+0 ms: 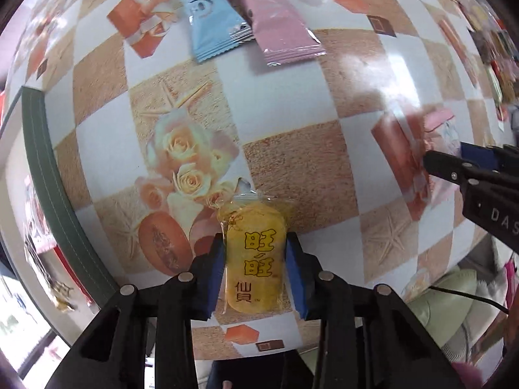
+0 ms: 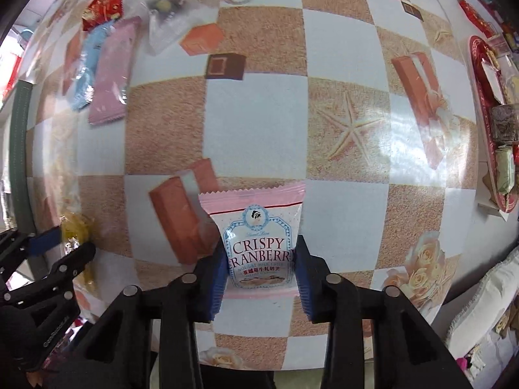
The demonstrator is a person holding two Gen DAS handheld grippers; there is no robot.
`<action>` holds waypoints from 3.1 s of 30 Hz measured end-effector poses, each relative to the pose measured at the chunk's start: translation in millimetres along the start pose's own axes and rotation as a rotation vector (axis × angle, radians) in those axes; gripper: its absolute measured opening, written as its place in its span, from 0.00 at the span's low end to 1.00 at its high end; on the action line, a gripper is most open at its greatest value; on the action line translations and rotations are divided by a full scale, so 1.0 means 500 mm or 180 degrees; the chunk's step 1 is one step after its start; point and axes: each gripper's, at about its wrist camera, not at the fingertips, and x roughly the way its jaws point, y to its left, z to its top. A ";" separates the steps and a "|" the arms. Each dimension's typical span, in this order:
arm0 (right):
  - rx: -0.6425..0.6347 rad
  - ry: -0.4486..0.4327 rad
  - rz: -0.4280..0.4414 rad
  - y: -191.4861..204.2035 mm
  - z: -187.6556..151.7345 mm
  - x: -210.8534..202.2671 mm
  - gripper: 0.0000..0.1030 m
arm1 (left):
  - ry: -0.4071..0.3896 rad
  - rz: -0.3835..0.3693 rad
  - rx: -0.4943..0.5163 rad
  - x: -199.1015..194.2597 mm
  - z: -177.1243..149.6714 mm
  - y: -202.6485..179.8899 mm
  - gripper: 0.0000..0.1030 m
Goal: Organize snacks
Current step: 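Grasp another Crispy Cranberry pack with right tool while left tool grasps yellow Wangwang pack, then lower both packs into the white box and open both tools, then move both open tools back toward the snack pile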
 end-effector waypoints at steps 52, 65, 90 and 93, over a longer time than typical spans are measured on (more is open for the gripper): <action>-0.1489 -0.0057 0.0689 0.663 0.101 -0.169 0.38 | -0.1022 -0.0065 -0.1489 -0.059 -0.096 0.466 0.38; -0.1394 -0.0010 0.0692 0.711 0.137 -0.160 0.99 | -0.1065 -0.0077 -0.1457 -0.052 -0.110 0.473 0.71; 0.0823 0.0508 0.0203 0.063 -0.061 0.046 0.99 | -0.0903 -0.0506 -0.0697 -0.147 0.174 0.196 0.75; 0.0673 0.0441 0.0162 0.062 -0.075 0.043 0.99 | -0.0902 -0.0460 -0.0888 -0.147 0.241 0.192 0.75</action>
